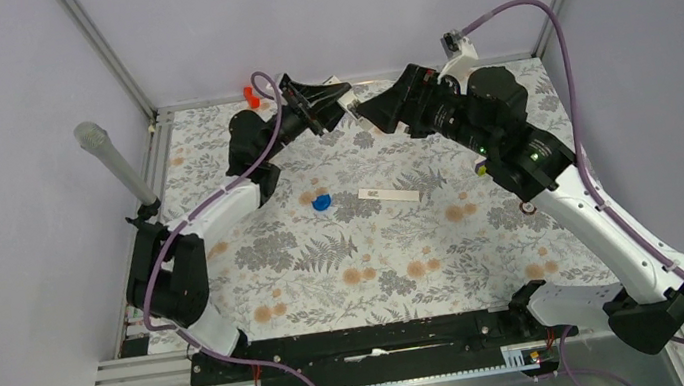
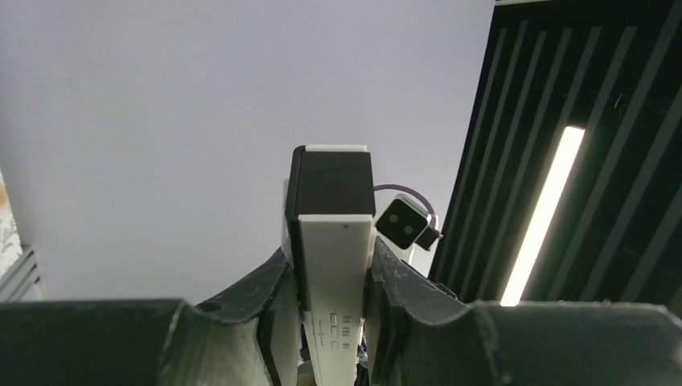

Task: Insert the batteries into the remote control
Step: Load the battery into the remote control.

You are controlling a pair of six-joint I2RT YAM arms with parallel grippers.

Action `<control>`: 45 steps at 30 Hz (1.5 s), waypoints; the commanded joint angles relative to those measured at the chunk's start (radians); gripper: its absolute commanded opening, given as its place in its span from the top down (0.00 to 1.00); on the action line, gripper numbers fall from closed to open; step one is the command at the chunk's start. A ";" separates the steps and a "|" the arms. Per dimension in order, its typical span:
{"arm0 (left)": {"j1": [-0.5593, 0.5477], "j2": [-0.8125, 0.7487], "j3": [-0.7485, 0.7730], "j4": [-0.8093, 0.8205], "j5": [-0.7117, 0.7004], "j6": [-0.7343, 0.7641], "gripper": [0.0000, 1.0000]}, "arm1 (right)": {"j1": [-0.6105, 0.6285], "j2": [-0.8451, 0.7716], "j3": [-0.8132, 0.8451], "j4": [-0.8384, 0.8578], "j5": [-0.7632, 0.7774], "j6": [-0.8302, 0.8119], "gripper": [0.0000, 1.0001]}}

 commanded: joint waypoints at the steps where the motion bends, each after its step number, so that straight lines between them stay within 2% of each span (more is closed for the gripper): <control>1: -0.002 -0.094 -0.007 0.026 -0.052 -0.068 1.00 | -0.002 0.005 -0.023 0.111 -0.043 0.063 0.07; 12: 0.001 -0.141 -0.013 -0.119 -0.045 0.026 1.00 | -0.003 0.024 -0.049 0.141 -0.054 0.122 0.19; 15: 0.002 -0.143 -0.016 -0.116 -0.045 0.027 1.00 | -0.002 0.026 -0.055 0.145 -0.058 0.126 0.21; 25: 0.002 -0.152 -0.014 -0.112 -0.041 0.031 1.00 | -0.003 0.043 -0.066 0.142 -0.049 0.162 0.38; 32: 0.002 -0.161 -0.021 -0.114 -0.031 0.049 1.00 | -0.007 0.055 -0.069 0.145 -0.058 0.185 0.43; 34: 0.001 -0.162 -0.021 -0.118 -0.029 0.053 1.00 | -0.008 0.060 -0.066 0.145 -0.067 0.186 0.42; 39: 0.003 -0.160 -0.022 -0.122 -0.029 0.059 1.00 | -0.010 0.045 -0.084 0.185 -0.095 0.178 0.17; 45: 0.004 -0.150 -0.021 -0.124 -0.032 0.062 1.00 | -0.022 0.019 -0.109 0.259 -0.134 0.196 0.13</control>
